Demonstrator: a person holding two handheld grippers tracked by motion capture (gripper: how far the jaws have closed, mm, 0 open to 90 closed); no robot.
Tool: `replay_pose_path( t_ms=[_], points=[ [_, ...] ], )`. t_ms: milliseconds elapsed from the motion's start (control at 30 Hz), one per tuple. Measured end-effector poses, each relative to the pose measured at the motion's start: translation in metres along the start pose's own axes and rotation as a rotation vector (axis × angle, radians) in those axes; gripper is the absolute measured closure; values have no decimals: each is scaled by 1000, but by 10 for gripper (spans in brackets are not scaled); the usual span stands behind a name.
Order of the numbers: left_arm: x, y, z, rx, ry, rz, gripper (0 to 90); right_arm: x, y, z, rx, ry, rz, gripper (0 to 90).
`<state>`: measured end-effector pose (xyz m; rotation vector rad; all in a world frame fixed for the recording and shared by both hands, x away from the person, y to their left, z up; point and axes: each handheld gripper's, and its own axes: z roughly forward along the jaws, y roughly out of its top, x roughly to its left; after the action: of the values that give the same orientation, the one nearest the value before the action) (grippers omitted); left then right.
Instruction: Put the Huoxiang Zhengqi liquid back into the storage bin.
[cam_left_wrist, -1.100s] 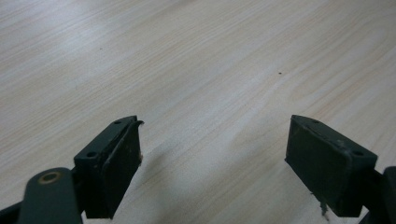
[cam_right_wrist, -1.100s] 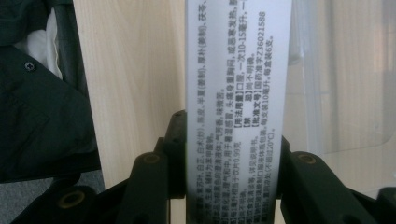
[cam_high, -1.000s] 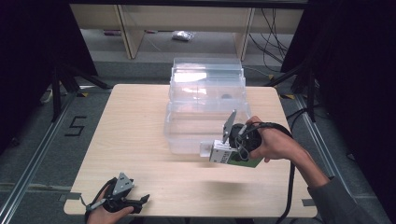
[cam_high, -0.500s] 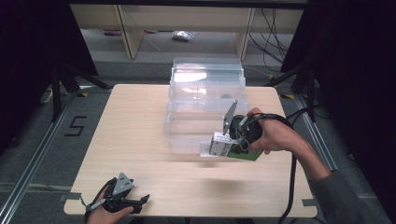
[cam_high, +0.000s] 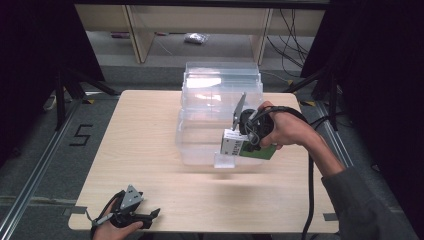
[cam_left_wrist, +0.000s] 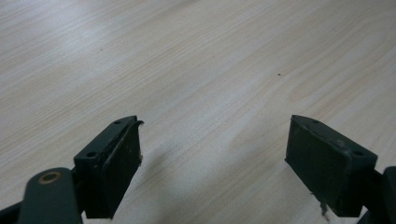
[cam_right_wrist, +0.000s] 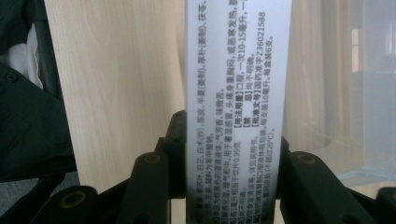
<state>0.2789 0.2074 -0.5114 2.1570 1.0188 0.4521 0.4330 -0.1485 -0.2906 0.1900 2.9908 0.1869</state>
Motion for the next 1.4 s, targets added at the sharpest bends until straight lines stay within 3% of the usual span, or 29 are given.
replay_pose_path(
  t_ms=[67,267,333,400,433,467,567,633,733,867,933,967,1067,1133,1167,1200,1333,1400],
  points=[
    [0,0,0,-3,4,-2,175,-9,4,2,-6,-4,-48,649],
    [0,0,-1,2,-4,4,174,-21,6,7,-7,-15,-26,649],
    [-1,0,0,-2,2,-3,175,-27,6,8,7,-11,5,649],
    [0,0,1,5,4,-3,175,-34,3,11,0,-12,-6,649],
    [0,0,1,0,5,-10,175,-38,3,13,-11,-15,-35,649],
    [0,0,1,2,5,-8,175,-39,2,13,-4,-13,0,649],
    [-1,0,1,2,2,-7,174,-43,0,15,8,-12,21,649],
    [0,0,1,0,5,-9,175,-51,-2,21,-8,-15,-24,649],
    [0,-1,1,-5,1,-11,175,-52,-1,23,20,-3,17,649],
    [0,-1,1,0,2,-9,175,-60,-1,33,11,-2,-10,649],
    [0,-1,1,3,0,-9,175,-60,1,35,38,8,21,648],
    [-1,-1,1,3,1,-8,175,-64,0,38,23,5,-12,649],
    [0,-1,1,2,1,-9,175,-65,0,41,22,6,10,648],
    [0,-1,1,0,-1,-12,175,-69,-1,45,42,10,4,648],
    [0,-1,2,-2,2,-12,175,-69,-1,46,58,12,23,648],
    [0,-1,1,2,0,-13,175,-71,-1,48,36,7,-1,648],
    [0,-1,1,1,-1,-10,175,-72,-2,55,34,23,2,648],
    [0,-1,1,1,0,-10,175,-76,-4,61,30,17,-34,648]
  ],
)
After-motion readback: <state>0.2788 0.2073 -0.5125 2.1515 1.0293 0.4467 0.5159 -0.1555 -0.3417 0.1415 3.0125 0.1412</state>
